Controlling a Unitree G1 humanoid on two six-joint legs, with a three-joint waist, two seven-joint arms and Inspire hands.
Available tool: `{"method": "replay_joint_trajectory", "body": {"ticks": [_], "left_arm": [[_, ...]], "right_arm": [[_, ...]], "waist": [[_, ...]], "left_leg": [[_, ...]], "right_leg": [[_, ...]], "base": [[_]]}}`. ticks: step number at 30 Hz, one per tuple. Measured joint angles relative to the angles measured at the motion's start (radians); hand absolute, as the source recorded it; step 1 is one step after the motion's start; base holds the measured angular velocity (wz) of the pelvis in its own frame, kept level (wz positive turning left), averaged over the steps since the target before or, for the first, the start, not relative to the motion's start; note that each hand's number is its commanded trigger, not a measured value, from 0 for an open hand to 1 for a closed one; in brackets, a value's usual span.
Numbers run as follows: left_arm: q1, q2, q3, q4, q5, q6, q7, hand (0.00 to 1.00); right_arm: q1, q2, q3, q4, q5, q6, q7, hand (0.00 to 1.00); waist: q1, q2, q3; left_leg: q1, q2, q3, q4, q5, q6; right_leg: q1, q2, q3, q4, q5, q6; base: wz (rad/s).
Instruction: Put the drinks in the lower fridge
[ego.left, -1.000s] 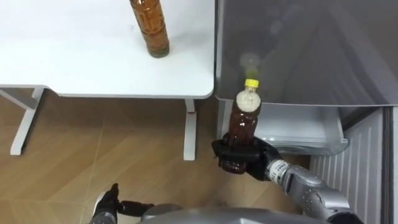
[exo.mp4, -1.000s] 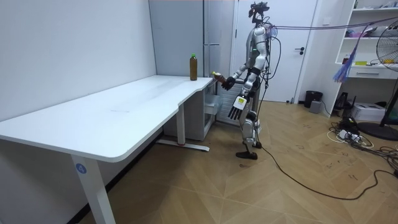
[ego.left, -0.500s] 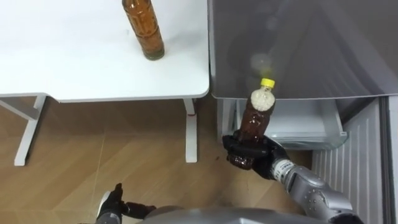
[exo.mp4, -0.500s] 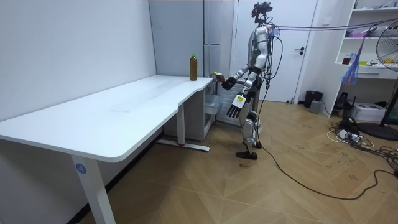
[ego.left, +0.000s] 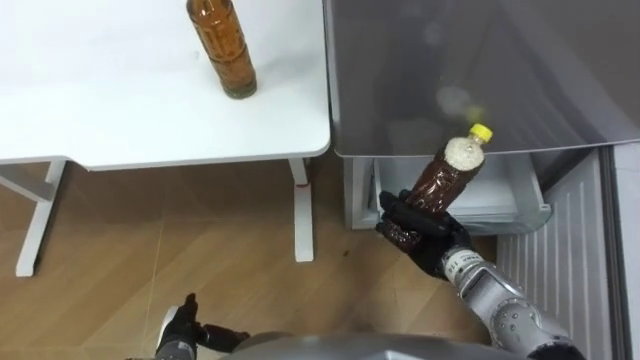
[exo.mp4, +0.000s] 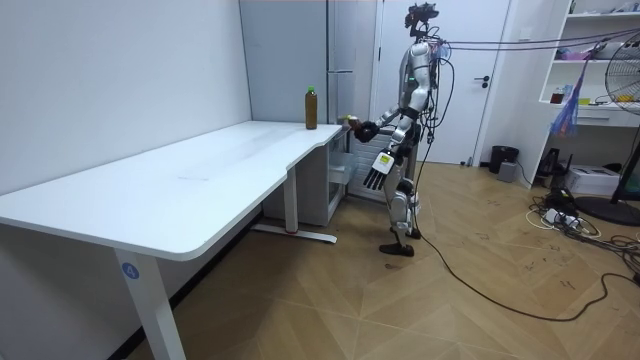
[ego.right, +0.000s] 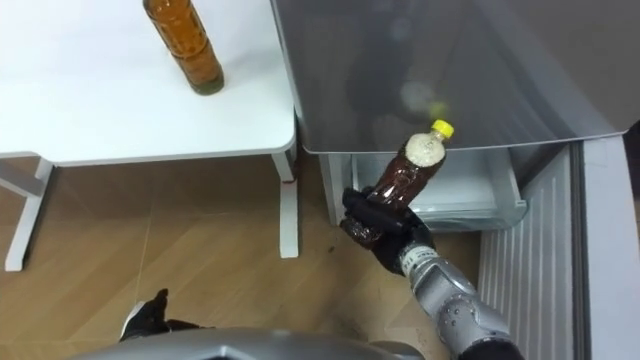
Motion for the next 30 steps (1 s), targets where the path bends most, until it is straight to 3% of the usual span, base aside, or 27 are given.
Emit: {"method": "replay_joint_trajectory", "body": {"ticks": [9,14,20,30], "left_arm": [[0.006,-0.006,-0.003,-0.003,-0.001,-0.005,0.023,0.00],[0.011,-0.007,-0.005,-0.002,-0.002,-0.032,0.046,0.00],[0.011,-0.007,-0.005,0.001,-0.001,-0.046,0.047,0.00],[0.011,-0.007,-0.002,0.030,0.000,-0.061,0.048,0.00]], "right_arm": [[-0.001,0.013,-0.001,0.000,0.275,-0.067,-0.038,1.00],[0.000,0.022,-0.001,0.011,0.426,-0.114,-0.055,1.00],[0.001,0.037,-0.001,0.033,0.469,-0.156,-0.064,1.00],[0.002,0.042,0.008,0.036,0.530,-0.177,-0.064,1.00]], "waist": [[0.003,0.000,0.0024],[0.005,-0.012,0.0099],[0.006,-0.015,0.0101],[0.008,-0.016,0.0081]], "left_leg": [[-0.003,0.001,0.016,-0.019,0.001,0.001],[-0.001,0.001,0.020,-0.021,0.001,0.002],[-0.002,0.000,0.020,-0.025,0.001,0.002],[0.000,0.000,0.020,-0.022,0.001,0.002]], "right_leg": [[-0.018,0.001,0.015,-0.001,0.000,0.000],[-0.025,0.000,0.019,-0.003,0.000,0.000],[-0.032,0.000,0.032,-0.003,0.000,0.000],[-0.030,0.000,0.032,-0.003,0.000,0.000]], "base": [[-0.05],[-0.02],[-0.05],[0.00]]}}
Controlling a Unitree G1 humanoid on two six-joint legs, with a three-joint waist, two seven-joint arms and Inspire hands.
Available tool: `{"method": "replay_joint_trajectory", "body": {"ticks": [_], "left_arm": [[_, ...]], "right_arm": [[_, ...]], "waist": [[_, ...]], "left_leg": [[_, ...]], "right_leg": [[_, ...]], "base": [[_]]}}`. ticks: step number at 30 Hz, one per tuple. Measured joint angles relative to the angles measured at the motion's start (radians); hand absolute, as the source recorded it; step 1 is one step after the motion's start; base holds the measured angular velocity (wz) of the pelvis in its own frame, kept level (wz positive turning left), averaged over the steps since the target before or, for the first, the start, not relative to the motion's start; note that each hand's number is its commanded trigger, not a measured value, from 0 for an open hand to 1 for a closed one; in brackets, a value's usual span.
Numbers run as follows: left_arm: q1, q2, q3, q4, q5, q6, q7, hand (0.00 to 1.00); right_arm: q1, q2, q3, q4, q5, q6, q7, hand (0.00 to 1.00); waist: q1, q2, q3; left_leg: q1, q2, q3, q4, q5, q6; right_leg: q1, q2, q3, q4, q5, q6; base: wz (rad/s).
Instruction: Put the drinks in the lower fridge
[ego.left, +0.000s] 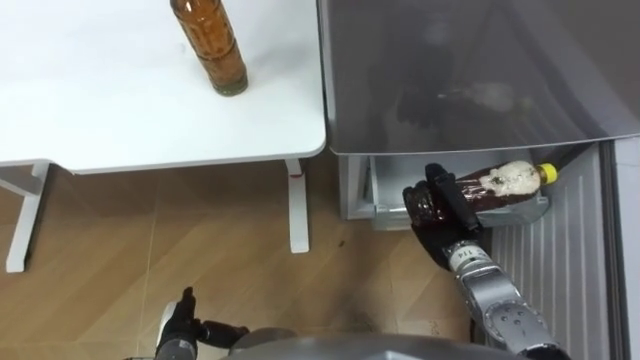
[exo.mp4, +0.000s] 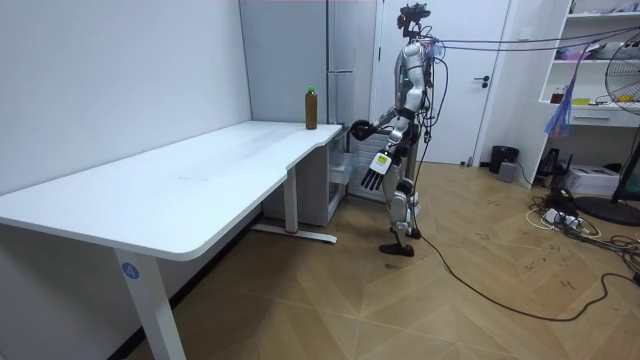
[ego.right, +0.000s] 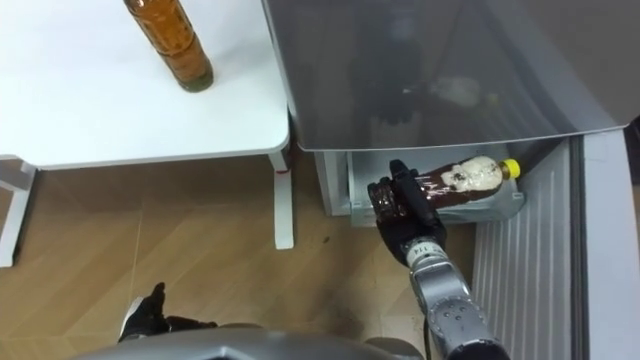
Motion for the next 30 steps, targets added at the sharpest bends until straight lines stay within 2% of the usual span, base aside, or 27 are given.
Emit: {"method": "replay_joint_trajectory", "body": {"ticks": [10,18,22,30], "left_arm": [[0.006,0.000,0.001,0.008,0.000,0.003,0.001,0.00],[0.006,-0.002,0.001,0.008,0.000,0.004,-0.001,0.00],[-0.005,-0.006,0.002,0.044,0.000,0.008,0.001,0.00],[-0.006,-0.006,-0.001,0.068,0.000,0.018,0.001,0.00]], "right_arm": [[0.000,0.012,0.003,0.017,0.019,0.002,0.000,1.00],[0.006,0.012,0.003,0.021,0.064,0.002,0.002,1.00],[-0.005,0.016,0.001,0.092,0.077,0.004,0.013,1.00],[-0.046,0.021,-0.024,0.191,0.093,0.012,0.013,1.00]], "waist": [[0.003,0.002,-0.0014],[0.024,0.002,-0.0020],[0.029,0.006,-0.0066],[0.028,0.010,-0.0045]], "left_leg": [[0.000,0.001,-0.001,0.010,0.000,0.000],[-0.001,0.001,-0.003,0.009,0.000,0.001],[-0.001,0.000,-0.009,0.008,0.000,0.001],[-0.024,-0.003,-0.025,0.015,0.001,0.002]], "right_leg": [[0.002,0.000,-0.001,0.012,0.000,0.000],[0.002,-0.001,-0.008,0.018,0.000,0.000],[0.004,-0.002,-0.024,0.017,0.000,0.000],[-0.010,-0.003,-0.032,0.016,0.000,0.000]], "base": [[0.00],[0.01],[0.03],[0.04]]}}
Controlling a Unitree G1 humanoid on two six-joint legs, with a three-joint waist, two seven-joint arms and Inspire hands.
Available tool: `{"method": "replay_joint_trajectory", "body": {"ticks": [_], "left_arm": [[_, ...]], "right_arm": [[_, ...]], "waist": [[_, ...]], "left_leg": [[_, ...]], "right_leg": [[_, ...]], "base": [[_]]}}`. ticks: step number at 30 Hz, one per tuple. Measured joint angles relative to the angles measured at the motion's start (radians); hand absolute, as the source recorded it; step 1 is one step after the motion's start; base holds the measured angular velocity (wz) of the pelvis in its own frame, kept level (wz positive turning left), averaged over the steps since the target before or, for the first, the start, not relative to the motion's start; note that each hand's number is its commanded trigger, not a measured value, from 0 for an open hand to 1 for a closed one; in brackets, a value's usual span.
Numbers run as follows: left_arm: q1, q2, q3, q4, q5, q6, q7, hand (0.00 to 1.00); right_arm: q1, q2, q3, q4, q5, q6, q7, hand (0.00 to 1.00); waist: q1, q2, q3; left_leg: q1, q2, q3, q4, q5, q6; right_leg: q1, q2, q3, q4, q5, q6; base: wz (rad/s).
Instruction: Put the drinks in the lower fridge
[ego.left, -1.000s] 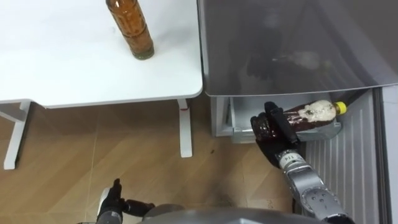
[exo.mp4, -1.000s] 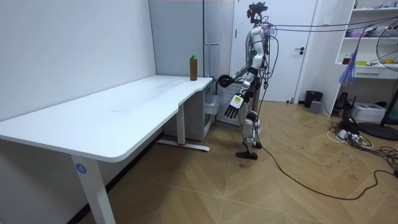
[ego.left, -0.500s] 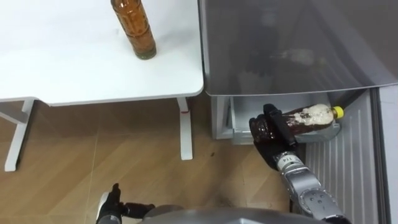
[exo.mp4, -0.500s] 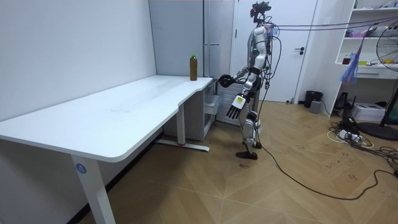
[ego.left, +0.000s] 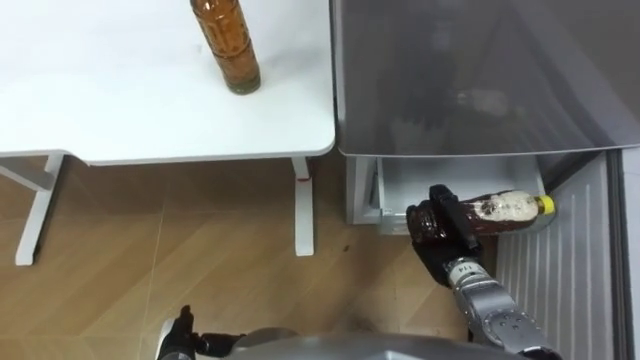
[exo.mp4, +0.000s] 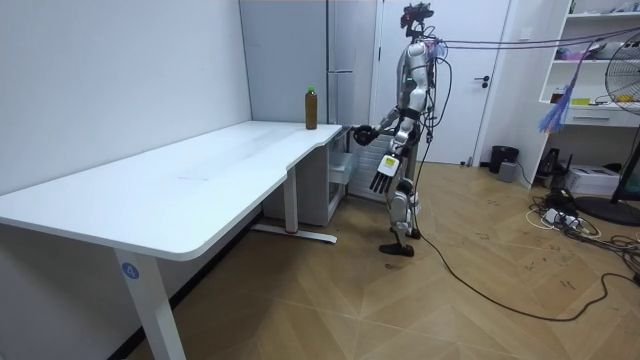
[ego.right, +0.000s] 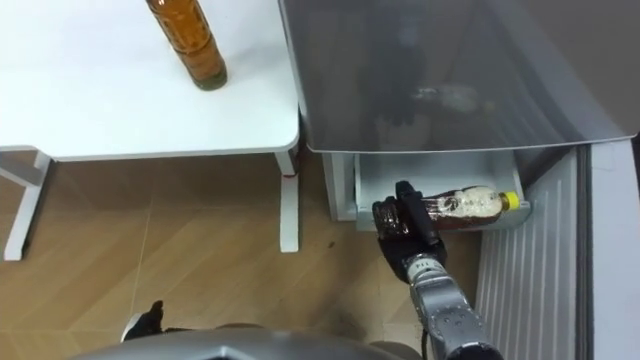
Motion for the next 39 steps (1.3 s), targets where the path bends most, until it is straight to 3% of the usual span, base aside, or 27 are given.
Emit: {"method": "replay_joint_trajectory", "body": {"ticks": [8,10,15,18,24,28,31,39], "left_arm": [[-0.020,-0.001,-0.010,0.022,0.003,0.030,-0.006,0.00],[-0.035,-0.004,-0.010,0.028,0.005,0.030,-0.009,0.00],[-0.046,0.002,-0.019,0.037,0.010,0.048,-0.029,0.00],[-0.077,0.002,-0.032,0.058,0.009,0.051,-0.034,0.00],[-0.144,0.015,-0.049,0.066,0.008,0.048,-0.051,0.00],[-0.175,0.019,-0.059,0.067,0.008,0.050,-0.067,0.00],[-0.208,0.021,-0.060,0.072,0.009,0.051,-0.073,0.00],[-0.240,0.022,-0.061,0.108,0.009,0.047,-0.067,0.00]], "right_arm": [[-0.090,0.005,-0.021,0.100,0.033,0.002,-0.001,1.00],[-0.130,0.009,-0.070,0.151,0.026,0.011,-0.003,1.00],[-0.215,0.007,-0.153,0.192,0.047,0.011,-0.010,1.00],[-0.309,0.005,-0.193,0.276,0.055,0.008,-0.010,1.00],[-0.418,-0.016,-0.217,0.356,0.055,0.020,-0.009,1.00],[-0.463,-0.050,-0.228,0.416,0.048,0.057,-0.009,1.00],[-0.530,-0.076,-0.266,0.457,0.023,0.078,-0.012,1.00],[-0.627,-0.107,-0.338,0.463,0.036,0.076,-0.078,1.00]], "waist": [[-0.001,0.008,0.0040],[-0.002,0.012,0.0119],[-0.001,0.018,0.0136],[0.002,0.016,0.0149],[0.034,0.002,0.0235],[0.053,-0.001,0.0256],[0.068,-0.012,0.0321],[0.079,-0.031,0.0437]], "left_leg": [[-0.070,-0.004,-0.028,0.025,0.010,0.001],[-0.089,-0.008,-0.033,0.021,0.022,0.002],[-0.152,-0.012,-0.039,0.025,0.037,0.006],[-0.190,-0.013,-0.037,0.024,0.048,0.008],[-0.254,-0.014,-0.034,0.017,0.071,0.010],[-0.306,-0.018,-0.035,0.019,0.084,0.015],[-0.357,-0.018,-0.036,0.019,0.102,0.018],[-0.443,-0.021,-0.028,0.023,0.130,0.024]], "right_leg": [[-0.049,-0.003,-0.035,0.002,0.001,-0.002],[-0.064,-0.008,-0.048,0.003,0.002,-0.003],[-0.130,-0.012,-0.047,0.021,0.003,-0.004],[-0.176,-0.015,-0.045,0.037,0.006,-0.004],[-0.260,-0.022,-0.047,0.068,0.009,-0.006],[-0.316,-0.032,-0.057,0.092,0.009,-0.006],[-0.383,-0.042,-0.059,0.124,0.009,-0.006],[-0.476,-0.053,-0.071,0.160,0.014,-0.013]], "base": [[0.14],[0.19],[0.04],[0.02],[0.01],[0.05],[0.01],[0.05]]}}
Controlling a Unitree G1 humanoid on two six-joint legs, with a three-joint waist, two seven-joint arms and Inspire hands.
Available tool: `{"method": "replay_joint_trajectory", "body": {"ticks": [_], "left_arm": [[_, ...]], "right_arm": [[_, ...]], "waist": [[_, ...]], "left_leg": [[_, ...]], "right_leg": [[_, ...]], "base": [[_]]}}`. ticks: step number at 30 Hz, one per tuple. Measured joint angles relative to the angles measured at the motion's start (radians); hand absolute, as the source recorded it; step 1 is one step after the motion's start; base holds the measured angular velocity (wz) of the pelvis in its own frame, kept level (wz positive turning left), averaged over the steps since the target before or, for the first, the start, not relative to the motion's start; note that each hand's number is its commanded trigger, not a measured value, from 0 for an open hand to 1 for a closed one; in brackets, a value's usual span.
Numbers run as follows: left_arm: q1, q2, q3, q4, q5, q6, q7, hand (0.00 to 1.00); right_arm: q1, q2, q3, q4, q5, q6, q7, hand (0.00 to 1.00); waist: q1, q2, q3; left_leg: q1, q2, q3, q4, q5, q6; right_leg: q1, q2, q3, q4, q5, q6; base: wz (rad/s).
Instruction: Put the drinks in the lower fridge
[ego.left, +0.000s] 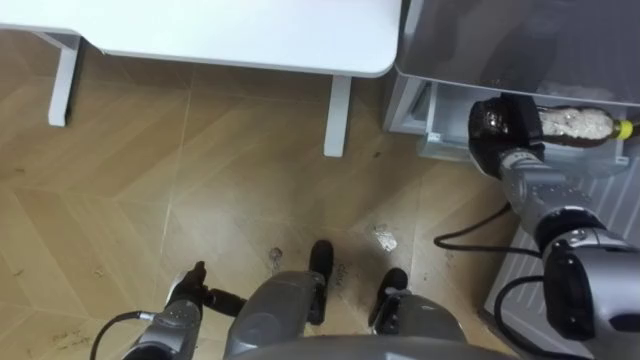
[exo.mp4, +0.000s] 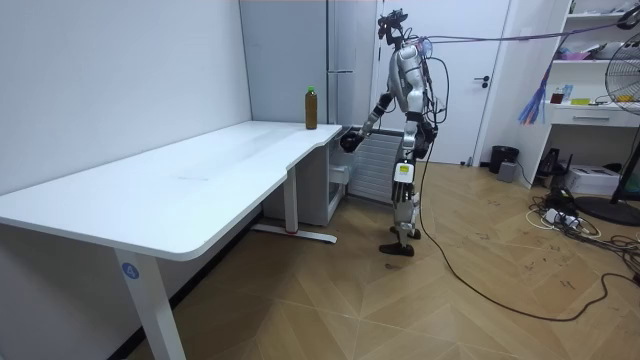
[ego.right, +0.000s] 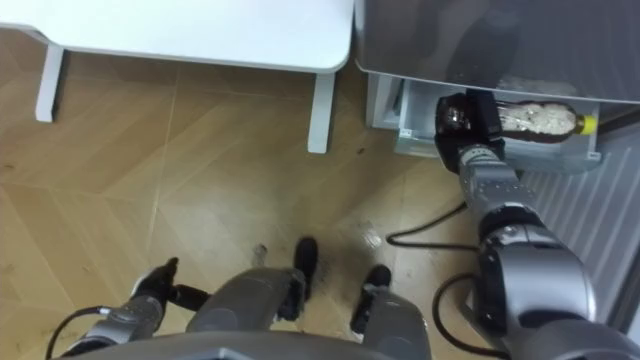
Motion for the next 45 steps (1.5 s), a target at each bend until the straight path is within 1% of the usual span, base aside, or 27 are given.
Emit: {"method": "replay_joint_trajectory", "body": {"ticks": [3,6,8,11,15,19,20,21,22,25,30,33,38,41,45], "left_arm": [[0.000,0.007,0.004,0.000,0.001,-0.005,0.004,0.00],[0.000,0.015,0.004,0.000,0.001,-0.003,0.005,0.00],[0.000,0.022,0.002,-0.001,0.000,-0.003,0.009,0.00],[0.000,0.024,-0.001,-0.002,0.000,0.000,0.026,0.00],[0.000,0.024,-0.008,-0.002,0.001,0.001,0.026,0.00],[0.000,0.028,-0.044,0.000,-0.016,0.001,0.026,0.00],[0.000,0.030,-0.055,-0.001,-0.016,0.001,0.026,0.00],[0.000,0.030,-0.060,-0.001,-0.016,0.000,0.026,0.00],[0.000,0.031,-0.070,-0.001,-0.016,-0.001,0.026,0.00],[0.000,0.031,-0.097,-0.001,-0.015,-0.002,0.026,0.00],[0.002,0.036,-0.114,-0.001,-0.015,-0.005,0.025,0.00],[0.002,0.040,-0.115,-0.001,-0.016,-0.005,0.022,0.00],[0.002,0.040,-0.115,0.000,-0.016,-0.005,0.021,0.00],[0.003,0.043,-0.115,0.000,-0.016,-0.002,0.021,0.00],[0.004,0.048,-0.115,0.000,-0.011,0.002,0.019,0.00]], "right_arm": [[-0.031,-0.016,0.000,0.005,-0.004,0.001,-0.010,1.00],[-0.059,-0.044,0.000,0.021,-0.010,0.002,-0.010,1.00],[-0.062,-0.074,0.001,0.022,-0.023,0.016,-0.011,1.00],[-0.071,-0.097,0.002,0.022,-0.030,0.023,-0.012,1.00],[-0.100,-0.105,0.002,0.022,-0.036,0.023,-0.012,1.00],[-0.120,-0.112,0.003,0.023,-0.029,0.022,-0.017,1.00],[-0.124,-0.112,0.004,0.023,-0.033,0.022,-0.022,0.64],[-0.125,-0.112,0.004,0.023,-0.036,0.022,-0.022,0.48],[-0.126,-0.112,0.004,0.023,-0.040,0.021,-0.023,0.00],[-0.136,-0.112,0.012,0.023,-0.050,0.020,-0.029,0.00],[-0.144,-0.112,0.013,0.023,-0.051,0.020,-0.047,0.00],[-0.145,-0.112,0.013,0.021,-0.051,0.012,-0.060,0.00],[-0.149,-0.115,0.014,0.019,-0.050,0.005,-0.099,0.00],[-0.150,-0.115,0.015,0.019,-0.051,-0.001,-0.107,0.00],[-0.151,-0.117,0.014,0.020,-0.052,0.000,-0.108,0.00]], "waist": [[0.002,0.000,0.0002],[0.009,0.000,0.0002],[0.023,-0.001,0.0008],[0.039,-0.007,0.0044],[0.041,-0.010,0.0067],[0.053,-0.011,0.0071],[0.054,-0.011,0.0071],[0.055,-0.011,0.0071],[0.054,-0.011,0.0072],[0.055,-0.011,0.0072],[0.056,-0.011,0.0074],[0.054,-0.015,0.0091],[0.055,-0.018,0.0085],[0.055,-0.019,0.0080],[0.052,-0.019,0.0080]], "left_leg": [[-0.033,0.003,0.012,0.000,0.011,0.001],[-0.059,0.002,0.027,0.002,0.021,0.005],[-0.076,0.001,0.028,0.007,0.024,0.007],[-0.101,0.002,0.028,0.022,0.025,0.008],[-0.138,0.004,0.029,0.032,0.030,0.008],[-0.148,0.004,0.044,0.031,0.034,0.011],[-0.148,0.004,0.052,0.031,0.034,0.011],[-0.148,0.003,0.053,0.031,0.034,0.011],[-0.148,0.003,0.055,0.031,0.034,0.011],[-0.148,0.003,0.066,0.028,0.034,0.011],[-0.147,0.004,0.080,0.019,0.037,0.015],[-0.147,0.003,0.082,0.019,0.037,0.015],[-0.147,0.003,0.082,0.019,0.038,0.016],[-0.147,0.003,0.082,0.020,0.038,0.017],[-0.147,0.003,0.082,0.021,0.040,0.018]], "right_leg": [[-0.039,-0.002,0.000,0.013,0.005,-0.005],[-0.077,-0.010,0.001,0.037,0.005,-0.005],[-0.098,-0.013,0.004,0.050,0.007,-0.007],[-0.128,-0.012,0.024,0.068,0.007,-0.007],[-0.164,-0.012,0.026,0.077,0.011,-0.012],[-0.187,-0.018,0.030,0.092,0.011,-0.012],[-0.189,-0.020,0.032,0.095,0.011,-0.012],[-0.190,-0.021,0.033,0.097,0.011,-0.012],[-0.193,-0.027,0.037,0.102,0.010,-0.011],[-0.199,-0.028,0.047,0.103,0.010,-0.011],[-0.205,-0.029,0.053,0.103,0.010,-0.011],[-0.205,-0.030,0.053,0.103,0.009,-0.009],[-0.204,-0.031,0.052,0.103,0.008,-0.009],[-0.203,-0.031,0.052,0.104,0.008,-0.009],[-0.202,-0.031,0.049,0.106,0.008,-0.009]], "base": [[0.00],[-0.01],[0.00],[-0.04],[-0.02],[-0.05],[-0.09],[-0.03],[-0.04],[-0.08],[-0.03],[0.00],[0.00],[0.00],[0.00]]}}
